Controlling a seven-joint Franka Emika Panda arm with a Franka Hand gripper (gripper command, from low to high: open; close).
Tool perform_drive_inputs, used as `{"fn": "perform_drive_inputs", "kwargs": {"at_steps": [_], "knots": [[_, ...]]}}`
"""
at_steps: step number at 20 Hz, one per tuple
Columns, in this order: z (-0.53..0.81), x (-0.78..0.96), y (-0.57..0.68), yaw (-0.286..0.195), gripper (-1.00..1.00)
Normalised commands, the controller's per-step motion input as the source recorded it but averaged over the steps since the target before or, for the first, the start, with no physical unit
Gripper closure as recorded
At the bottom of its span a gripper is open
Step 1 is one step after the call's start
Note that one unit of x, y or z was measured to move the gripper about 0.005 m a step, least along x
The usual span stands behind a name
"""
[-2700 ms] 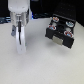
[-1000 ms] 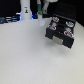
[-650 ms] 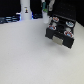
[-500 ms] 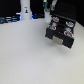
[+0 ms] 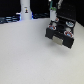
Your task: Open the kcup holder, insert the kcup into the holder, and close the kcup holder
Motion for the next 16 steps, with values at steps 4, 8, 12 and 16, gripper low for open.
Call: {"fn": "perform_drive_inputs", "kwargs": {"at_steps": [4, 8, 12, 16], "knots": [[0.0, 0.06, 0.18, 0.013, 1.0], [0.01, 0.12, 0.25, 0.012, 1.0], [0.02, 0.08, 0.13, 0.005, 1.0], [0.12, 0.25, 0.24, 0.0, 1.0]]}}
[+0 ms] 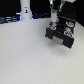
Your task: Open the kcup holder, insert the kcup into the holder, and close the kcup holder
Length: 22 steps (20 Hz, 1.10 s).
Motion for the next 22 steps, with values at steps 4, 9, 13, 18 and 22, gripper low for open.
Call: {"fn": "perform_drive_inputs", "kwargs": {"at_steps": [4, 9, 13, 18, 22], "knots": [[0.31, 0.44, 0.51, 0.0, 1.0], [0.14, 0.3, 0.32, -0.005, 1.0], [0.04, 0.29, 0.17, -0.003, 1.0], [0.13, 0.58, 0.4, -0.011, 1.0], [0.19, 0.52, 0.51, -0.008, 1.0]]}}
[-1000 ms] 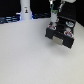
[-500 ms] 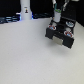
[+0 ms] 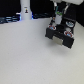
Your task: Open the kcup holder, insert the kcup into the holder, and close the kcup holder
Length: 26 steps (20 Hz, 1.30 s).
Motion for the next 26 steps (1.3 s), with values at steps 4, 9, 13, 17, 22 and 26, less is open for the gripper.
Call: {"fn": "perform_drive_inputs", "kwargs": {"at_steps": [4, 9, 13, 17, 22, 26], "knots": [[0.01, 0.19, 0.16, -0.001, 1.0], [0.02, 0.15, 0.15, -0.006, 1.0], [-0.02, 0.02, 0.1, 0.011, 1.0], [-0.14, 0.0, 0.02, 0.019, 1.0], [-0.04, 0.07, 0.06, 0.012, 1.0], [0.01, 0.05, 0.04, 0.001, 1.0]]}}
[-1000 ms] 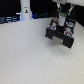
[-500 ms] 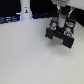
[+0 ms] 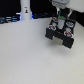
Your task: Open the kcup holder, insert the kcup into the holder, and close the kcup holder
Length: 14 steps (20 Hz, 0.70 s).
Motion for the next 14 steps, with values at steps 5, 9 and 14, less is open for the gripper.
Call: {"fn": "perform_drive_inputs", "kwargs": {"at_steps": [5, 9, 14], "knots": [[0.16, 0.12, 0.15, -0.005, 1.0], [0.04, 0.02, 0.39, 0.0, 1.0], [0.1, 0.12, 0.11, -0.005, 1.0]]}}
